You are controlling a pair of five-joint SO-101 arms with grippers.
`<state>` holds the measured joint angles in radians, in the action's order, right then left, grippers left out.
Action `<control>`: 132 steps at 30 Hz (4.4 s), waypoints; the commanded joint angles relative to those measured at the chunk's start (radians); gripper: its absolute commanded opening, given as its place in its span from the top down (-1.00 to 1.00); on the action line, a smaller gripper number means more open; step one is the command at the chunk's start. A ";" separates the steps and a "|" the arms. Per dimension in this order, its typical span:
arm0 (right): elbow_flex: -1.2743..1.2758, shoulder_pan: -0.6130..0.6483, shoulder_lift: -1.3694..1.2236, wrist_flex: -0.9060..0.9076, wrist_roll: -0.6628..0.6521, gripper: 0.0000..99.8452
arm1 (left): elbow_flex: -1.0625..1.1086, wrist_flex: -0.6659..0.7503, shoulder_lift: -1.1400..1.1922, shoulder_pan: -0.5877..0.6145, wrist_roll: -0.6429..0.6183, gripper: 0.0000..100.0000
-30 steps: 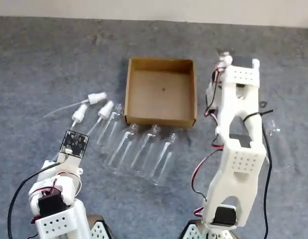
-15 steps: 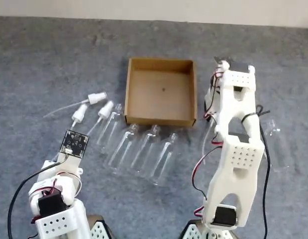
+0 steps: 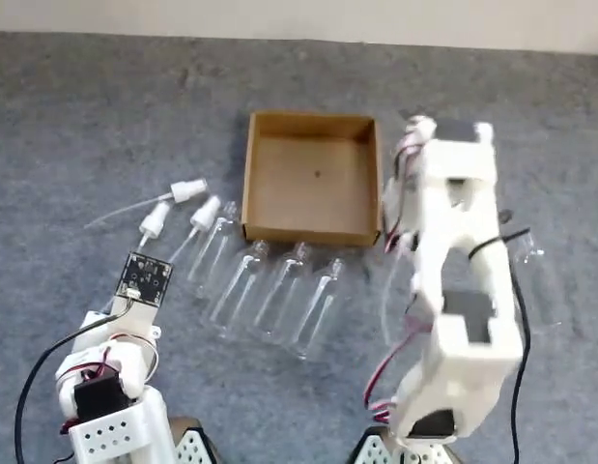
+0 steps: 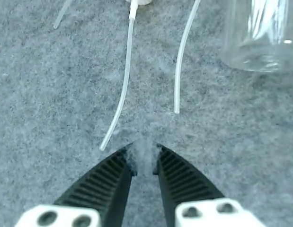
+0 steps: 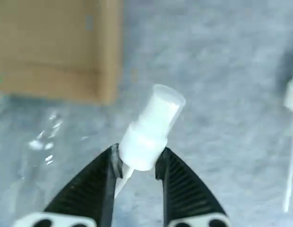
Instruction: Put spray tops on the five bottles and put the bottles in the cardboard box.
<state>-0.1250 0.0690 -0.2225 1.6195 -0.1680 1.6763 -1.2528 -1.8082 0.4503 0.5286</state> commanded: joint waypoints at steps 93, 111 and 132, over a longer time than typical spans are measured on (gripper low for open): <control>-0.087 -0.216 0.251 0.018 -0.466 0.59 | 0.019 -0.009 -0.013 0.219 0.181 0.97; -0.300 -0.349 -0.271 -0.200 -0.517 0.59 | 0.019 -0.009 -0.012 0.219 0.044 0.97; -0.641 -0.346 -0.458 0.142 -0.339 0.99 | 0.019 -0.009 -0.010 0.219 0.044 0.97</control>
<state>-0.6452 -0.2869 -0.7258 1.6824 -0.5639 1.6763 -1.2559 -1.8082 0.6943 0.5838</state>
